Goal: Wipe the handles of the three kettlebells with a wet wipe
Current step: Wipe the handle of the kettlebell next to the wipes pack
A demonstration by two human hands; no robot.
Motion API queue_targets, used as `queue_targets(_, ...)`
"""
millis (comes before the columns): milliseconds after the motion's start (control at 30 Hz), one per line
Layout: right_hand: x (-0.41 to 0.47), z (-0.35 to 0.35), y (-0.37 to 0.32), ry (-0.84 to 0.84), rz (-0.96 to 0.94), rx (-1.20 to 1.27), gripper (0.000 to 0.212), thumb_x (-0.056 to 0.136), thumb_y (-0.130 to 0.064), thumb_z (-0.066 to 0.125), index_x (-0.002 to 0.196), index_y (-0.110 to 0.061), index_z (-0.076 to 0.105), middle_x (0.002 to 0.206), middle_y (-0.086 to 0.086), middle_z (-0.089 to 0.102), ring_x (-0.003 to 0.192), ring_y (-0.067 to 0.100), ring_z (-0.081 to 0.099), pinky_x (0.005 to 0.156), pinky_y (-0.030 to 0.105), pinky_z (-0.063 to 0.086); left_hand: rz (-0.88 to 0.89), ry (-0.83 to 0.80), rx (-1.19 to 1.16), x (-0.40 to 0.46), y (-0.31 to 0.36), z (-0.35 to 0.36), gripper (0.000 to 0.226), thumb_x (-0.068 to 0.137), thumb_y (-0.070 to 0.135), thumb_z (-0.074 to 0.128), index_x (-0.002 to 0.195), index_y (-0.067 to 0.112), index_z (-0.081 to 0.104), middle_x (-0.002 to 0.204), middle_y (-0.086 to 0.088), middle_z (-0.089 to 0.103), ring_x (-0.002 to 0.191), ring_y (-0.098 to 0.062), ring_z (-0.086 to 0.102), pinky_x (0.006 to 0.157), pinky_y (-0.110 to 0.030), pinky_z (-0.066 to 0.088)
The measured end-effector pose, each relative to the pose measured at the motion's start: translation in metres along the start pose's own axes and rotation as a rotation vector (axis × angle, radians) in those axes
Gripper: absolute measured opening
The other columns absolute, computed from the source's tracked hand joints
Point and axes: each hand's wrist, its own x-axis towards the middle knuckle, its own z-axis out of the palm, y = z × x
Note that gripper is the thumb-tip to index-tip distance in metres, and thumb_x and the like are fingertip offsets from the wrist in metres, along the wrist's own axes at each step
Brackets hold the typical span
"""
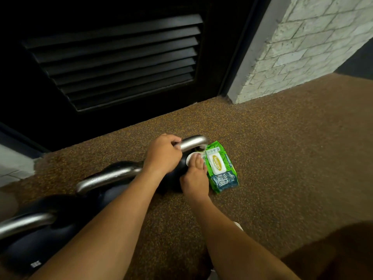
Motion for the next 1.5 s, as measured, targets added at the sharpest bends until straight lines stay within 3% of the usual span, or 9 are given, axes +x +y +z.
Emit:
queue_targets(200, -0.015, 0.016, 0.005, -0.026, -0.495, -0.185, 0.067, 0.086, -0.019, 0.028, 0.152, -0.006, 0.034, 0.160, 0.016, 0.024, 0.148, 0.041, 0.015, 0.120, 0.054, 0.011, -0.026, -0.035, -0.081, 0.003, -0.001, -0.006, 0.027, 0.100, 0.016, 0.059, 0.121, 0.021, 0.074, 0.120, -0.002, 0.073, 0.084, -0.010, 0.066, 0.080, -0.026, 0.053)
queue_targets(300, -0.003, 0.005, 0.021, 0.002, -0.642, -0.335, 0.067, 0.083, -0.022, 0.027, 0.147, -0.011, 0.045, 0.157, 0.010, 0.035, 0.146, 0.030, 0.029, 0.115, 0.049, 0.022, -0.045, -0.043, -0.122, 0.003, -0.006, -0.012, 0.026, 0.101, 0.018, 0.057, 0.119, 0.022, 0.076, 0.115, 0.003, 0.071, 0.093, -0.012, 0.062, 0.086, -0.026, 0.050)
queue_targets(567, 0.021, -0.017, -0.021, 0.013, -0.384, -0.141, 0.047, 0.090, -0.020, 0.042, 0.130, 0.000, 0.057, 0.138, 0.024, 0.054, 0.134, 0.042, 0.042, 0.115, 0.046, 0.026, -0.123, 0.019, -0.160, 0.000, -0.020, -0.035, 0.027, 0.102, 0.017, 0.054, 0.109, 0.031, 0.075, 0.105, 0.009, 0.069, 0.083, -0.006, 0.062, 0.070, -0.021, 0.044)
queue_targets(733, 0.013, -0.017, -0.038, -0.155, -0.255, 0.150, 0.031, 0.095, -0.010, 0.046, 0.116, -0.006, 0.067, 0.126, 0.021, 0.063, 0.125, 0.040, 0.048, 0.108, 0.042, 0.035, -0.180, -0.024, -0.241, -0.003, -0.028, -0.045, 0.034, 0.091, 0.012, 0.055, 0.084, 0.040, 0.070, 0.106, 0.007, 0.076, 0.105, -0.014, 0.070, 0.101, -0.040, 0.055)
queue_targets(900, -0.001, -0.021, -0.039, -0.238, 0.210, 1.270, 0.021, 0.093, -0.004, 0.050, 0.097, -0.002, 0.071, 0.091, 0.015, 0.070, 0.079, 0.023, 0.062, 0.074, 0.036, 0.047, -0.190, -0.052, -0.279, -0.009, -0.026, -0.044, 0.031, 0.086, 0.013, 0.054, 0.084, 0.040, 0.070, 0.097, 0.011, 0.076, 0.097, -0.013, 0.073, 0.096, -0.044, 0.058)
queue_targets(1100, -0.002, -0.032, -0.028, -0.092, 0.519, 2.168, 0.041, 0.093, 0.009, 0.037, 0.133, 0.006, 0.049, 0.128, 0.028, 0.059, 0.113, 0.043, 0.060, 0.088, 0.047, 0.054, -0.193, -0.067, -0.291, -0.015, -0.034, -0.040, 0.028, 0.085, 0.014, 0.056, 0.083, 0.038, 0.070, 0.095, 0.007, 0.078, 0.095, -0.015, 0.074, 0.095, -0.044, 0.059)
queue_targets(1333, 0.022, -0.052, -0.028, 0.086, 0.611, 2.306, 0.027, 0.100, 0.001, 0.029, 0.118, 0.002, 0.050, 0.123, 0.026, 0.057, 0.119, 0.038, 0.055, 0.108, 0.049, 0.040, -0.193, -0.079, -0.301, -0.022, -0.039, -0.040, 0.034, 0.090, 0.005, 0.056, 0.092, 0.036, 0.070, 0.100, 0.008, 0.076, 0.102, -0.016, 0.072, 0.100, -0.045, 0.056)
queue_targets(1433, 0.011, -0.044, -0.052, 0.078, 0.499, 2.155, 0.027, 0.099, -0.001, 0.034, 0.096, -0.008, 0.059, 0.095, 0.013, 0.063, 0.083, 0.023, 0.061, 0.083, 0.035, 0.047, -0.194, -0.068, -0.305, -0.022, -0.038, -0.039, 0.034, 0.090, 0.009, 0.055, 0.085, 0.038, 0.070, 0.099, 0.009, 0.076, 0.102, -0.015, 0.071, 0.101, -0.044, 0.055)
queue_targets(1500, -0.006, -0.026, -0.062, -0.009, 0.432, 2.014, 0.030, 0.099, 0.001, 0.036, 0.104, -0.005, 0.065, 0.099, 0.013, 0.070, 0.084, 0.022, 0.065, 0.079, 0.030, 0.050, -0.190, -0.057, -0.294, -0.023, -0.037, -0.038, 0.034, 0.091, 0.010, 0.054, 0.085, 0.039, 0.071, 0.102, 0.011, 0.076, 0.104, -0.013, 0.070, 0.102, -0.042, 0.055)
